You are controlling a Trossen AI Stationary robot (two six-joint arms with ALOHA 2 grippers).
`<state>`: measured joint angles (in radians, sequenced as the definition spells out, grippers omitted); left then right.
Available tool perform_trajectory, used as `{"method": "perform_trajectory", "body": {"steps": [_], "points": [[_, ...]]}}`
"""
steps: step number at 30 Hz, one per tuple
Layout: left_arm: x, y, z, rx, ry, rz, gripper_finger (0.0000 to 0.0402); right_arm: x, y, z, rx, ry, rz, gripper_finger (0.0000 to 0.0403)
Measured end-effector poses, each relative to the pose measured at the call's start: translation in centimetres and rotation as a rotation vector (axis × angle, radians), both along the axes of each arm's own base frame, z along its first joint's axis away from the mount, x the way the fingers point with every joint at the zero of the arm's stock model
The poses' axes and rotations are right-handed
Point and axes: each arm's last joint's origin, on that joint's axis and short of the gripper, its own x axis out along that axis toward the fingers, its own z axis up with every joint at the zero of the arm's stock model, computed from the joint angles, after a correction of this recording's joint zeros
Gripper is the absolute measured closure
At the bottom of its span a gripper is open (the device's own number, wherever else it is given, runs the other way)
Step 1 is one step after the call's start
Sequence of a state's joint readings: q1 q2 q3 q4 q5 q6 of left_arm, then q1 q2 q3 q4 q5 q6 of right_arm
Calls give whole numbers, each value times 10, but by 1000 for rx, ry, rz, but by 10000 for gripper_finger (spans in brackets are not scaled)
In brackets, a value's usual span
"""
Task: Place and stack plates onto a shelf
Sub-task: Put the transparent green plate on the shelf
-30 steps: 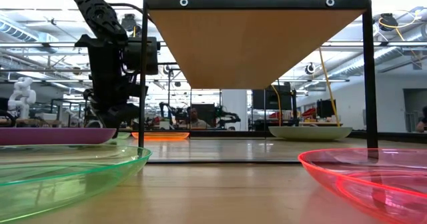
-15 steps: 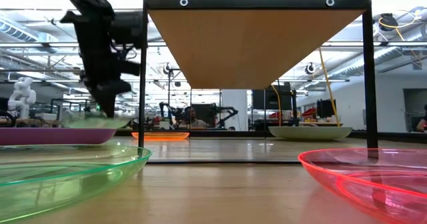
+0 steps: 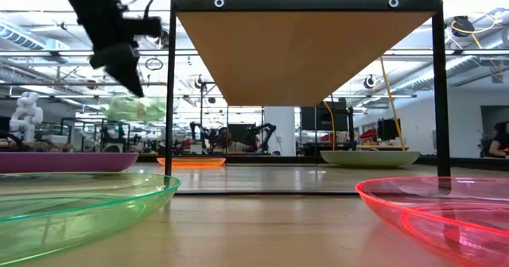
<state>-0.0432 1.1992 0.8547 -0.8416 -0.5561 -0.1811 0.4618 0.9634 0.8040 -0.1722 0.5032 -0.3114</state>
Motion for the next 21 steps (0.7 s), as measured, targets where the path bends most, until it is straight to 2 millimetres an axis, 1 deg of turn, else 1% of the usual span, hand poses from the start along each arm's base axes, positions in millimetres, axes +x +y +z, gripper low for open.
{"method": "perform_trajectory", "body": {"steps": [5, 10, 15, 21], "points": [[9, -24, 22, 85, -16, -190, 401, 0, 0, -1, 5, 5, -3, 229], [14, -47, 36, 156, -20, -418, 401, 0, 0, -1, 11, 4, -5, 229], [15, -69, 41, 231, -14, -646, 401, 0, 0, -1, 25, 4, -10, 229], [18, -87, 48, 305, -73, -801, 401, 0, 0, -1, 25, 4, -11, 229]]}}
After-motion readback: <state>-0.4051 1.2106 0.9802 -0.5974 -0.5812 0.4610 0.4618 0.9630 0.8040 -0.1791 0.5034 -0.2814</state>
